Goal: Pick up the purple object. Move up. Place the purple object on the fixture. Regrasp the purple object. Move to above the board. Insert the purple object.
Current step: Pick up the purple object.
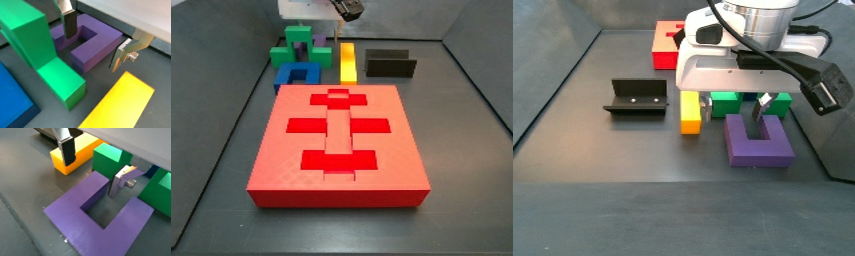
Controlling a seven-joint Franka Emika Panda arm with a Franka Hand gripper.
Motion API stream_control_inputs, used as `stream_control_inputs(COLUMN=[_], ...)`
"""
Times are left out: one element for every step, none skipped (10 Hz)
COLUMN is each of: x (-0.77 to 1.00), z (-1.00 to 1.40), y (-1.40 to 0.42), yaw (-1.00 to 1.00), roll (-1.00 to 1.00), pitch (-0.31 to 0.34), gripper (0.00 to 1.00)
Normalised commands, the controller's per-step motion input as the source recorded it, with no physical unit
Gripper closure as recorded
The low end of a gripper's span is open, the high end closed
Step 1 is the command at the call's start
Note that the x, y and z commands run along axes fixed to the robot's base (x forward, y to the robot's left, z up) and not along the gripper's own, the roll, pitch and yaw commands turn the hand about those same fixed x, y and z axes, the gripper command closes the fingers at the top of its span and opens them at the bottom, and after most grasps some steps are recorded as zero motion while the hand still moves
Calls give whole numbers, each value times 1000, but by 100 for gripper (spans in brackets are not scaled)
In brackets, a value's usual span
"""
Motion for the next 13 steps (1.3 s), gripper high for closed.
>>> stream_control_inputs(x=[-46, -49, -103, -97, -17, 0, 0, 0, 0, 0, 0, 0, 0], z=[-189, -251, -214, -169, -126, -103, -123, -163, -174, -154, -131, -63, -20], y=[-111, -14, 0, 0, 0, 0, 0, 0, 0, 0, 0, 0, 0], yaw=[37, 0, 0, 0, 0, 0, 0, 0, 0, 0, 0, 0, 0], roll=[0, 0, 0, 0, 0, 0, 0, 0, 0, 0, 0, 0, 0], pitch=[-120, -124, -109, -91, -77, -64, -60, -66, -71, -59, -57, -43, 0], gripper=[0, 0, 0, 0, 0, 0, 0, 0, 0, 0, 0, 0, 0])
